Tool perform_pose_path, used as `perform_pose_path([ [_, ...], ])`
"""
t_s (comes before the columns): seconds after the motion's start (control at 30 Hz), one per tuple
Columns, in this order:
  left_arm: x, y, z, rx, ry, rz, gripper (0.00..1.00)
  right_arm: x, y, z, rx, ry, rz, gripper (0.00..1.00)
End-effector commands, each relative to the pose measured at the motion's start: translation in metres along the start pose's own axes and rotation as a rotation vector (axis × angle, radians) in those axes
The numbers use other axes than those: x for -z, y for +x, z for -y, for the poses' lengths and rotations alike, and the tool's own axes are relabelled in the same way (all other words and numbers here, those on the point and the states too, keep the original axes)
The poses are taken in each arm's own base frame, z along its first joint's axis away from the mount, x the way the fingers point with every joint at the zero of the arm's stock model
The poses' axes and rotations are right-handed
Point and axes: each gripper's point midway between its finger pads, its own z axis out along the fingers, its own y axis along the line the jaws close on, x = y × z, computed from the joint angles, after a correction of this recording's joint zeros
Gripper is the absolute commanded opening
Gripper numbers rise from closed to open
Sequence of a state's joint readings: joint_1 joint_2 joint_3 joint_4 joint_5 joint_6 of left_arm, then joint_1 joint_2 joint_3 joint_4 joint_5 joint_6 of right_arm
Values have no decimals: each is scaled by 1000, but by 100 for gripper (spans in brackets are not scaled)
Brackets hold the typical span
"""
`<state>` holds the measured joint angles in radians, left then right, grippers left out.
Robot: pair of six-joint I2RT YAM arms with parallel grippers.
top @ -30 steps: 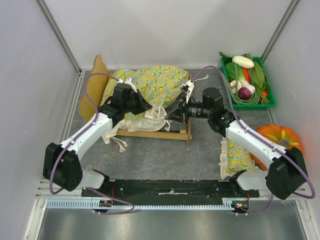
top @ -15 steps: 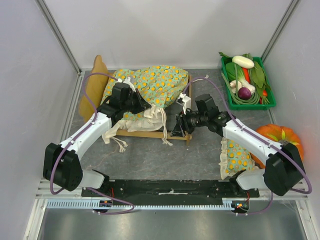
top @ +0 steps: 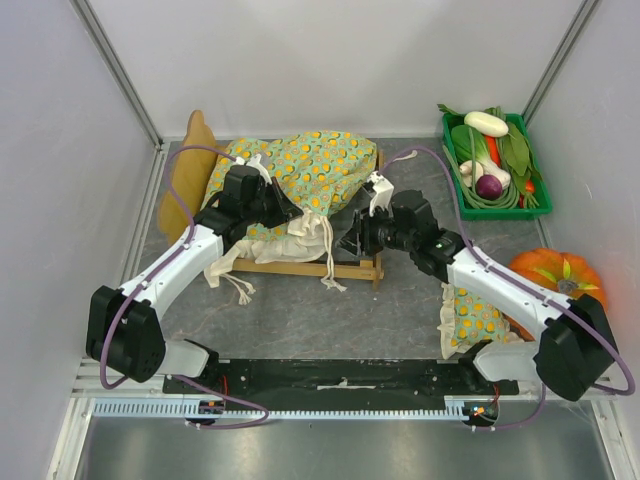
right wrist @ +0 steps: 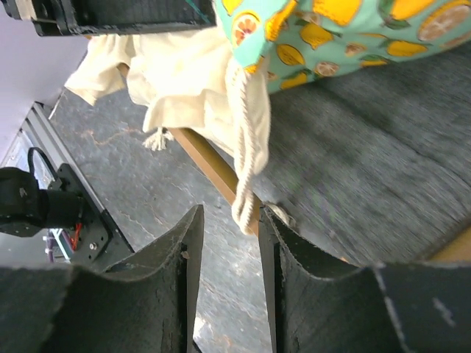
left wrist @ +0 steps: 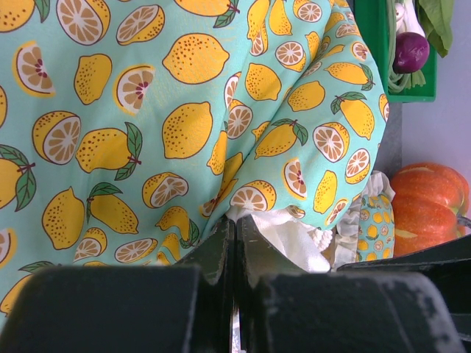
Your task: Set up the pet bed
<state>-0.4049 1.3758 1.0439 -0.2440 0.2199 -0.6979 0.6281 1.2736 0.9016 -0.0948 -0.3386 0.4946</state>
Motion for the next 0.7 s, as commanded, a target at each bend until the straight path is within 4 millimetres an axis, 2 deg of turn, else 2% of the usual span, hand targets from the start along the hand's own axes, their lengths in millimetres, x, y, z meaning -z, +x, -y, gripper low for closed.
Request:
perform_pose_path([
  [0.0,5,-14,8,-41,38,48,2,-19,-17,-10,-34,-25,101,43],
  [0.23,4,-14,8,-40,39,47,2,-40,-4,-3,-43,10,71,40],
  [0.6,5,-14,9,-41,44,48,2,-53,9,7,-38,34,36,33],
  [0.67,5,-15,9,-40,44,50,2,-54,11,8,-39,31,31,29],
])
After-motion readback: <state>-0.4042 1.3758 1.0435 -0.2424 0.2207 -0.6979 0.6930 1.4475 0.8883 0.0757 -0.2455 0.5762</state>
